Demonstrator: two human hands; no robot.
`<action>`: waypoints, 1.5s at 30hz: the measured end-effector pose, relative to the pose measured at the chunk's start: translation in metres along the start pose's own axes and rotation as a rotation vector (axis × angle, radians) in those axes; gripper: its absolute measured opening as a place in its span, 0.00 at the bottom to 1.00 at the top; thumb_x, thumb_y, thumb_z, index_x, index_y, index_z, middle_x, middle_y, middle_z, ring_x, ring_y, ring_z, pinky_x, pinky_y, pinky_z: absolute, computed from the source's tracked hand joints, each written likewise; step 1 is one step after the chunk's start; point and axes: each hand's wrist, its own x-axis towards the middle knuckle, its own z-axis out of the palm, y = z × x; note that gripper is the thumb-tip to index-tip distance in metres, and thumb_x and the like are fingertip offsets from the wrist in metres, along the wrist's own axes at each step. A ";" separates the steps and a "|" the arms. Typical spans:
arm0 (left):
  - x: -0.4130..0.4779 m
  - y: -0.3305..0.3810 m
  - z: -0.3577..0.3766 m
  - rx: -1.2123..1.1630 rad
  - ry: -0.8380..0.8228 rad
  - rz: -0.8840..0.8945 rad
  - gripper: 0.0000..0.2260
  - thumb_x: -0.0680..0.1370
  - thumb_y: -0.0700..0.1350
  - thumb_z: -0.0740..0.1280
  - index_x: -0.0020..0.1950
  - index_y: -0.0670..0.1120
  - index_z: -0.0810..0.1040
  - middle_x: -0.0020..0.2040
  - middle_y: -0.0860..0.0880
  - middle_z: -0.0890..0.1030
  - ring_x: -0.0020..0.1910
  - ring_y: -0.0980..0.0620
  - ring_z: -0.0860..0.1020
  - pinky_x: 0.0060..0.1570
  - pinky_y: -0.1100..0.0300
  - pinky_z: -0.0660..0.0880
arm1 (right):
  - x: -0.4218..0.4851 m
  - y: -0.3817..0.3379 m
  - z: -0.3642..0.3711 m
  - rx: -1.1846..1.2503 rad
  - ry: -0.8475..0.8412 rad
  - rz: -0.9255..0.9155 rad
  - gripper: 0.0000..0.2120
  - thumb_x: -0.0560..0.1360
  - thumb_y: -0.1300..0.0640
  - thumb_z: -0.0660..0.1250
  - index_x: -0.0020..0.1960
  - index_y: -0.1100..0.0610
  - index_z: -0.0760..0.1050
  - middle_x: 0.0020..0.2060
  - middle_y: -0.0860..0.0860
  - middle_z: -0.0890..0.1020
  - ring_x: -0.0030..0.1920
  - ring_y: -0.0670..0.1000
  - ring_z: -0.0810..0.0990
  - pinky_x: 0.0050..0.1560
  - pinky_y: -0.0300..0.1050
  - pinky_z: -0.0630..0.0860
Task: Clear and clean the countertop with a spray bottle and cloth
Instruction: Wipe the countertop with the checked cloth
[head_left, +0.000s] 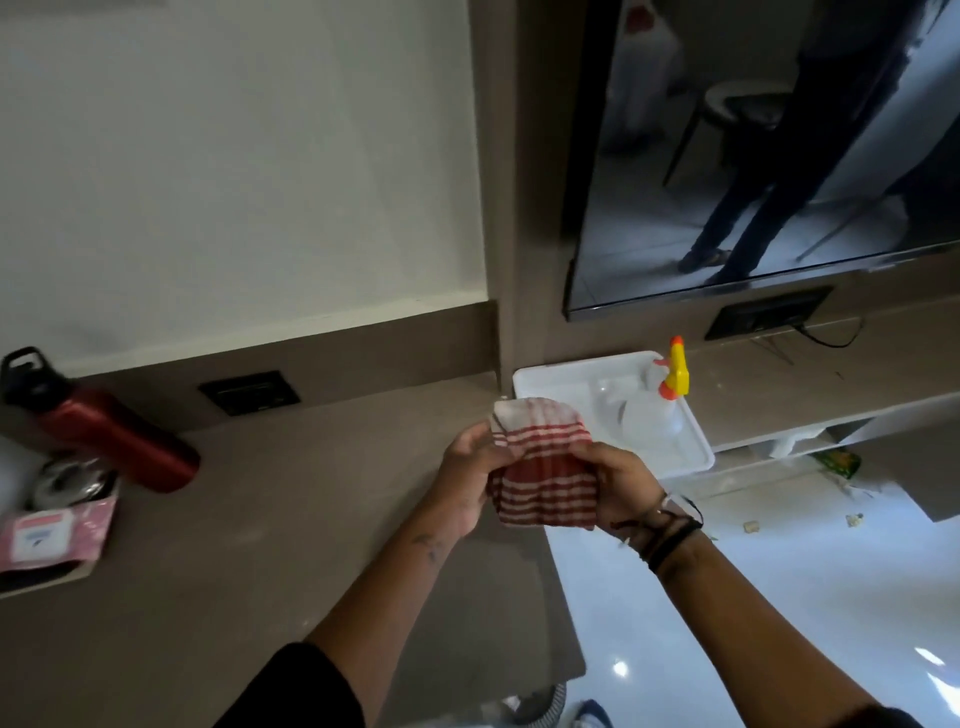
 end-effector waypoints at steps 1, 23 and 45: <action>-0.011 0.000 -0.009 0.001 0.004 0.027 0.25 0.67 0.34 0.74 0.64 0.42 0.77 0.59 0.39 0.83 0.55 0.42 0.82 0.58 0.49 0.76 | -0.004 0.016 0.007 0.095 -0.063 0.016 0.25 0.77 0.52 0.62 0.69 0.65 0.70 0.66 0.67 0.75 0.66 0.68 0.73 0.66 0.64 0.71; -0.100 -0.018 -0.346 1.606 0.266 0.314 0.23 0.80 0.55 0.63 0.72 0.47 0.71 0.76 0.46 0.68 0.77 0.50 0.62 0.75 0.53 0.55 | -0.013 0.158 0.097 -0.830 0.623 -0.364 0.09 0.77 0.64 0.64 0.55 0.60 0.81 0.50 0.59 0.85 0.52 0.59 0.82 0.55 0.54 0.77; -0.063 -0.038 -0.439 1.784 -0.117 0.477 0.26 0.80 0.58 0.48 0.77 0.53 0.64 0.80 0.48 0.59 0.78 0.47 0.58 0.76 0.48 0.55 | 0.030 0.318 0.173 -1.758 0.682 0.035 0.47 0.66 0.22 0.32 0.79 0.45 0.44 0.79 0.51 0.42 0.78 0.57 0.39 0.74 0.66 0.40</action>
